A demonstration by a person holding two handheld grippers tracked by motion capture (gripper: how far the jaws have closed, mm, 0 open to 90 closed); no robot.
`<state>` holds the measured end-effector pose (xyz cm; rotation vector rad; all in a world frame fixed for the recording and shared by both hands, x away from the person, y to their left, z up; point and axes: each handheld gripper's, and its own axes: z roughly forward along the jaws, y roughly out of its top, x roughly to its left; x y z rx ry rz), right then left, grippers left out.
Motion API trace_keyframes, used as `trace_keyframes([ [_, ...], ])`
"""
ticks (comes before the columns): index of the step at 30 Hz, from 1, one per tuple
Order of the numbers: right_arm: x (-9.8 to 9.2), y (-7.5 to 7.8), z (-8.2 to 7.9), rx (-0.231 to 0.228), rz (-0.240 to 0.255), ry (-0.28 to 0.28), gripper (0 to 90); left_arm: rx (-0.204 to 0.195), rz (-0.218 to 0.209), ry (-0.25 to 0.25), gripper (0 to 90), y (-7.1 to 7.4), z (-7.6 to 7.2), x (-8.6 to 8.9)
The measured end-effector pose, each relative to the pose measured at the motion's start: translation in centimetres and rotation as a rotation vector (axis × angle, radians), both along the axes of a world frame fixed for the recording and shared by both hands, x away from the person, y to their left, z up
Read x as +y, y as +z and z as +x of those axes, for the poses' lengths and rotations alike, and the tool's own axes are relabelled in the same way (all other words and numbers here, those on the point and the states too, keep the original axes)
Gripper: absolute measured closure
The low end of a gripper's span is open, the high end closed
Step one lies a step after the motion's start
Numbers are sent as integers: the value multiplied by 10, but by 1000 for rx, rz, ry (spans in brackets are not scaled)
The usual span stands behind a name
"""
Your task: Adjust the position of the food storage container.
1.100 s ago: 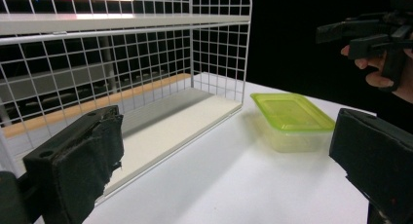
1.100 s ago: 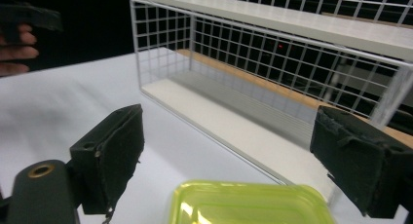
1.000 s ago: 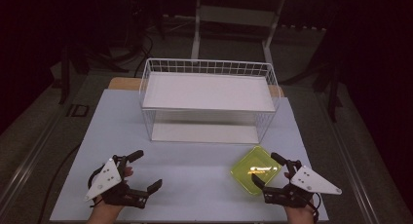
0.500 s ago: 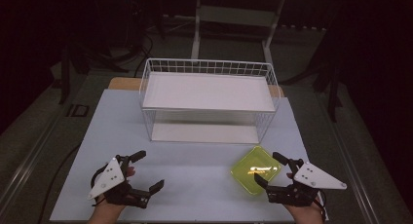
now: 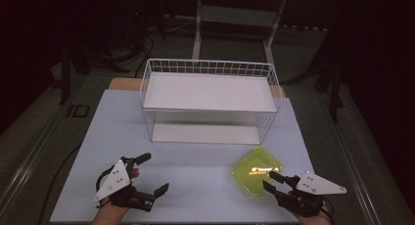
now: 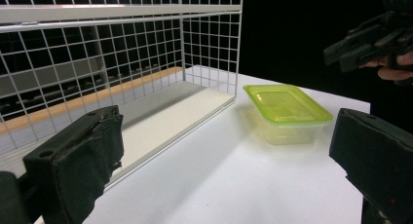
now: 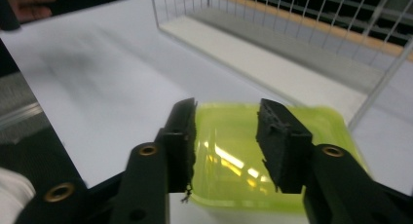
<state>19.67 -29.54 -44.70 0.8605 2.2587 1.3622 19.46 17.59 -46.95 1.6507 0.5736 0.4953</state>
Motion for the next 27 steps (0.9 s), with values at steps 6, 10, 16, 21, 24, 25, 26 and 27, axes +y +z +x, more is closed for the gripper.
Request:
trace_keyframes([
  [6, -3, -15, -3, 38, -70, 17, 760, 3, -2, 0, 0, 0, 1, -2],
  [10, 0, -22, 0, 57, -104, 34, 897, 4, 6, -3, 0, -1, 0, -3],
  [16, 8, -32, 0, 116, -162, 113, 900, 2, 17, -7, 0, -2, 0, -4],
  [21, 11, -37, 3, 125, -184, 141, 900, 1, 19, -12, 0, -2, 0, -5],
  [24, 13, -40, 6, 127, -193, 146, 900, 1, 17, -12, 0, -2, 0, -5],
  [25, 13, -40, 7, 132, -198, 153, 900, 2, 15, -13, 0, -2, 0, -4],
  [26, 14, -40, 8, 130, -196, 155, 900, 1, 15, -12, 0, -2, 0, -4],
  [27, 15, -40, 9, 119, -206, 155, 900, 0, 15, -13, 0, -2, 0, -4],
])
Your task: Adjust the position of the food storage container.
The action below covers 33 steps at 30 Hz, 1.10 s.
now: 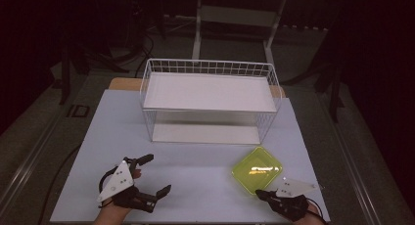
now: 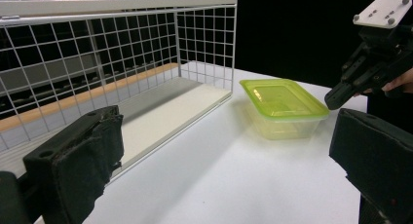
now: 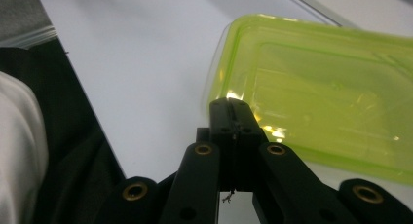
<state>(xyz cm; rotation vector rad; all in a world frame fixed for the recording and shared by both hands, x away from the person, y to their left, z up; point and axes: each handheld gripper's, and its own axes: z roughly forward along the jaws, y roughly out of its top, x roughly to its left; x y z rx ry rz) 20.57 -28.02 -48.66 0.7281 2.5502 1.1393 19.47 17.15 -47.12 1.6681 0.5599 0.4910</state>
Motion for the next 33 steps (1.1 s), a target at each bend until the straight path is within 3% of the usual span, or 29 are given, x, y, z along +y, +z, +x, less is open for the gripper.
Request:
trace_keyframes([
  [7, 6, 0, 6, 5, 8, 6, 900, -6, 7, -5, 0, 0, -2, -1],
  [21, -9, -4, 4, 32, -6, -38, 900, -5, 15, -9, 0, -1, -1, -2],
  [33, 5, -5, 19, 25, -11, -19, 900, -8, 20, -11, 0, -1, -1, -3],
])
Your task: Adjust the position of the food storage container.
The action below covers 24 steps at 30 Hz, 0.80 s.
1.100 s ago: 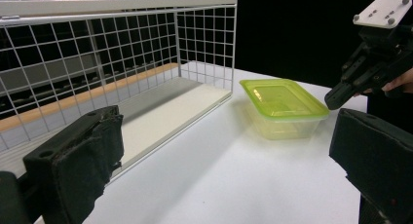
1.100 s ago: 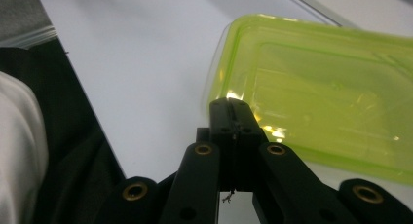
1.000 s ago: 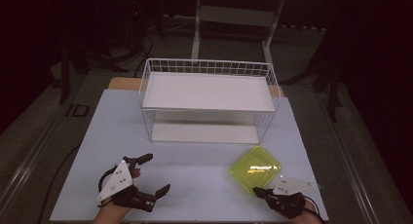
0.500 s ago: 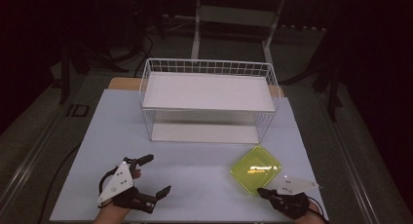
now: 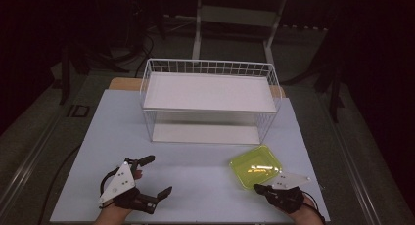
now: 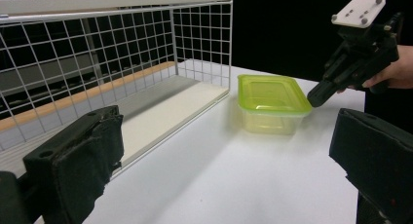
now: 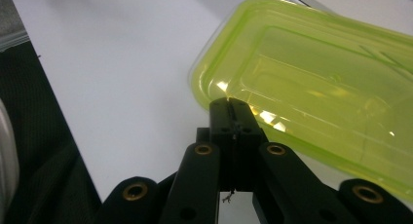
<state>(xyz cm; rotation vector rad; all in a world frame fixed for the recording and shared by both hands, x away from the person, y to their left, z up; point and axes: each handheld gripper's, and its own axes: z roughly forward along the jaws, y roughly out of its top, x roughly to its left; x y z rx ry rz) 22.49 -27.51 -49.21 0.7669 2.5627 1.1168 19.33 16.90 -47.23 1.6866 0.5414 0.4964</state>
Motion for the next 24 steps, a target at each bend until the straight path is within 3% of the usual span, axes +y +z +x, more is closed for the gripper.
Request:
trace_keyframes([
  [15, 13, 4, 18, -16, 18, 5, 900, 5, -1, -3, 0, -1, 0, -1],
  [19, 4, 12, 19, -45, 20, -20, 900, 8, -5, 0, 0, -1, 0, 0],
  [24, -33, 24, 34, -106, 12, -144, 900, 7, -5, -5, 0, -1, 0, -1],
])
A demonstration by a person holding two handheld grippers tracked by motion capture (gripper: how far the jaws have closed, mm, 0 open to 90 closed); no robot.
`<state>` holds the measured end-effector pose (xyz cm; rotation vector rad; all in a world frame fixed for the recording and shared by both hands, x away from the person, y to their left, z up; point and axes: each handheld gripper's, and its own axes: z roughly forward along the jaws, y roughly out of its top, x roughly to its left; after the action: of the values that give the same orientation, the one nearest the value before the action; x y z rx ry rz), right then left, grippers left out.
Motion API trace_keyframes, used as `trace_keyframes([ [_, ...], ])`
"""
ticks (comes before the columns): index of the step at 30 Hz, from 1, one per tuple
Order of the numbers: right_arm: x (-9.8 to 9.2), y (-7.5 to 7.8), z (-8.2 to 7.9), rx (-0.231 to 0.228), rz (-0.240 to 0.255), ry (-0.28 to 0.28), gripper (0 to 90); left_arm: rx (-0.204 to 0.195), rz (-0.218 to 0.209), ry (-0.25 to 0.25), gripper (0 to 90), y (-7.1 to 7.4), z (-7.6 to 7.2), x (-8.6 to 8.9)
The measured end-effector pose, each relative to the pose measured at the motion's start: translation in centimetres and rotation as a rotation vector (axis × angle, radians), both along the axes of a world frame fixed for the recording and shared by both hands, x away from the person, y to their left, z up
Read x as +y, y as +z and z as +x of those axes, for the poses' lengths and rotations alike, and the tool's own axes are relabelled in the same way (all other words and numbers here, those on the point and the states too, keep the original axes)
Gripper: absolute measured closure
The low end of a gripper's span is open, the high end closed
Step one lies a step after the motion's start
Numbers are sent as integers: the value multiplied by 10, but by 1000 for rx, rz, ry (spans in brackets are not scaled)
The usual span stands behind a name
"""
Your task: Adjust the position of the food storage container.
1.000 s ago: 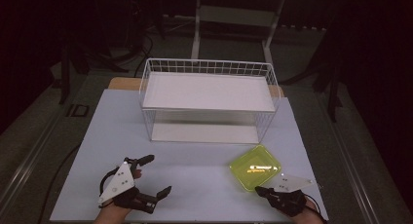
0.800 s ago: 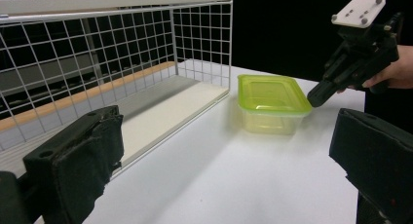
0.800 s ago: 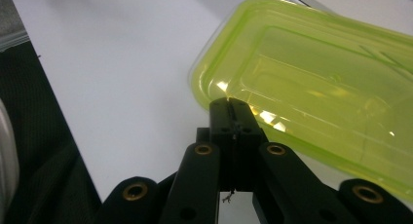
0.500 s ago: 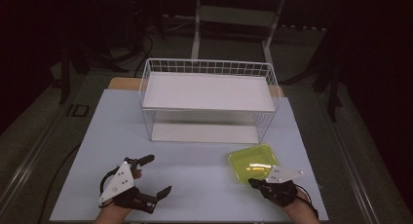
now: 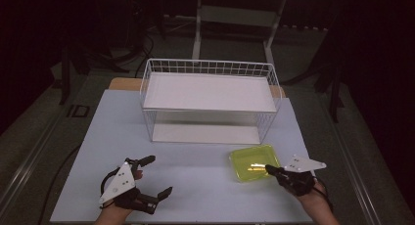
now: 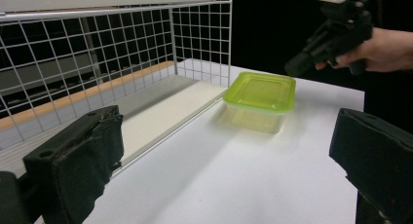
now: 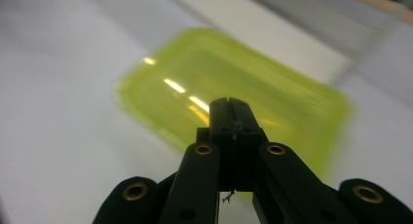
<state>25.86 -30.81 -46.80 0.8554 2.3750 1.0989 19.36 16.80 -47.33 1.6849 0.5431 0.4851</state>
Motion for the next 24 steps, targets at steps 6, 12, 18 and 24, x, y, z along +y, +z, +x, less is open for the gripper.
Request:
trace_keyframes([
  [6, -31, -4, 22, -18, -34, -113, 900, 3, 2, -4, 0, 0, 0, -1],
  [12, -38, -20, 35, 10, -65, -147, 900, 5, 0, -2, 0, -1, 0, 0],
  [18, -35, -27, 40, 21, -68, -138, 900, 5, 2, -8, 0, -1, 0, -1],
  [24, -30, -27, 37, 26, -61, -118, 900, 7, 3, -8, 0, -1, 1, -2],
])
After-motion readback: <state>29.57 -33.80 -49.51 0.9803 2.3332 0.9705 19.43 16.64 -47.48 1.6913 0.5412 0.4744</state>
